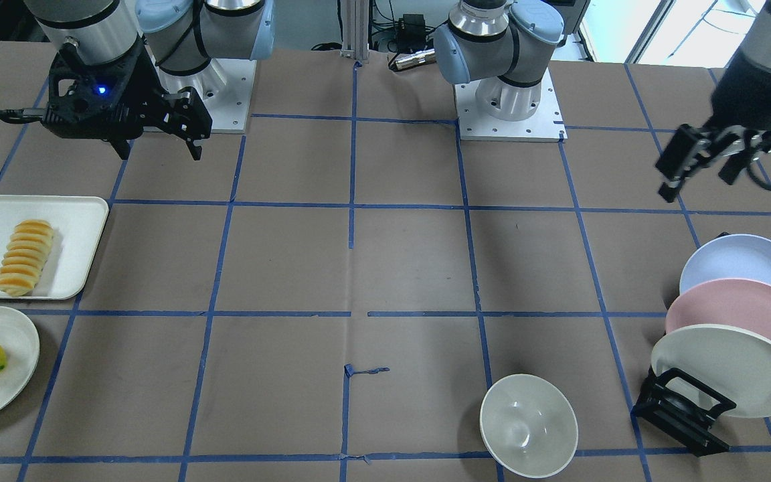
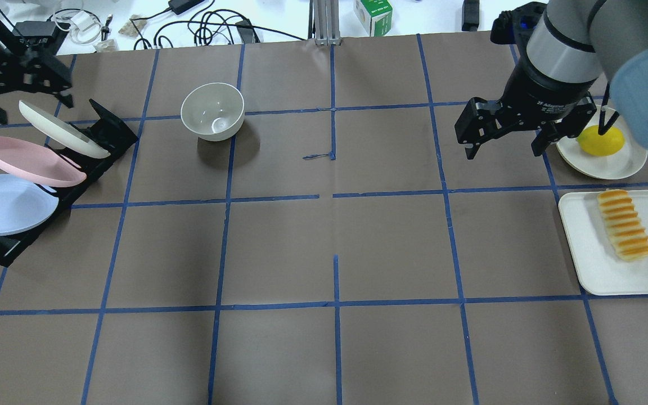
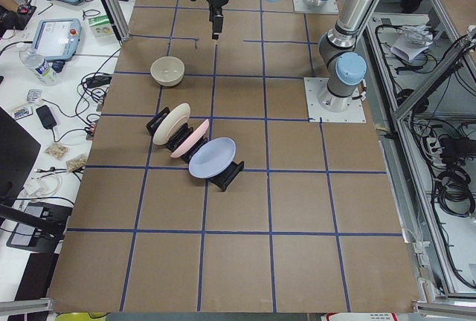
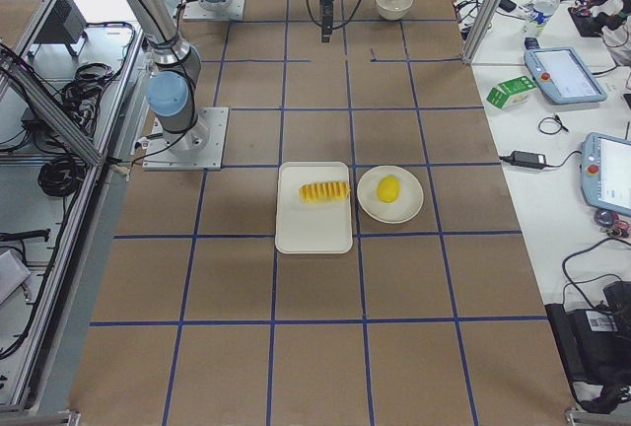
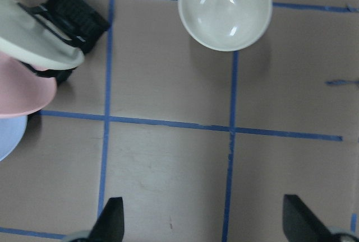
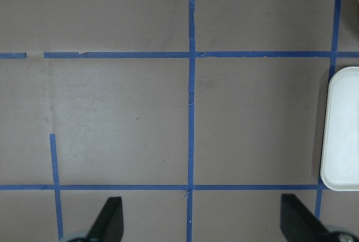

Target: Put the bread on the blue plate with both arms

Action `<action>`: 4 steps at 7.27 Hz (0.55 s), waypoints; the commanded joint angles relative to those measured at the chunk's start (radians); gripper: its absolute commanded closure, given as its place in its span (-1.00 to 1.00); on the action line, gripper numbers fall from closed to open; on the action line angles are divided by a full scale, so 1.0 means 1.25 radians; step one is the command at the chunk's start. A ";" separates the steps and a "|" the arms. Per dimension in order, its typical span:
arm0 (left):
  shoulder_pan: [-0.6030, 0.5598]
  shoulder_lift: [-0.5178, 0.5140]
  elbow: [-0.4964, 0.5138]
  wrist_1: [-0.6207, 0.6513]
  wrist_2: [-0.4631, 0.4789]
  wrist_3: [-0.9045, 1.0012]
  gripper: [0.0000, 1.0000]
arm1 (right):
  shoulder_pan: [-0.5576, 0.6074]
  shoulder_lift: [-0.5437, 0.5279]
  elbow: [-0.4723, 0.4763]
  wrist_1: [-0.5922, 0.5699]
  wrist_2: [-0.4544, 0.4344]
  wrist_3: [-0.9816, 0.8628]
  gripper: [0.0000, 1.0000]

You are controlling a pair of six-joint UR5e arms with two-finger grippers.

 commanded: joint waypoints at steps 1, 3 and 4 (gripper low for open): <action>0.214 -0.018 -0.012 0.014 0.000 0.055 -1.00 | -0.063 0.025 0.004 -0.003 -0.006 -0.014 -1.00; 0.334 -0.077 -0.018 0.102 -0.003 0.126 -1.00 | -0.195 0.027 0.037 -0.003 -0.005 -0.109 -1.00; 0.339 -0.116 -0.023 0.154 0.001 0.120 -1.00 | -0.247 0.027 0.064 -0.017 -0.003 -0.147 -1.00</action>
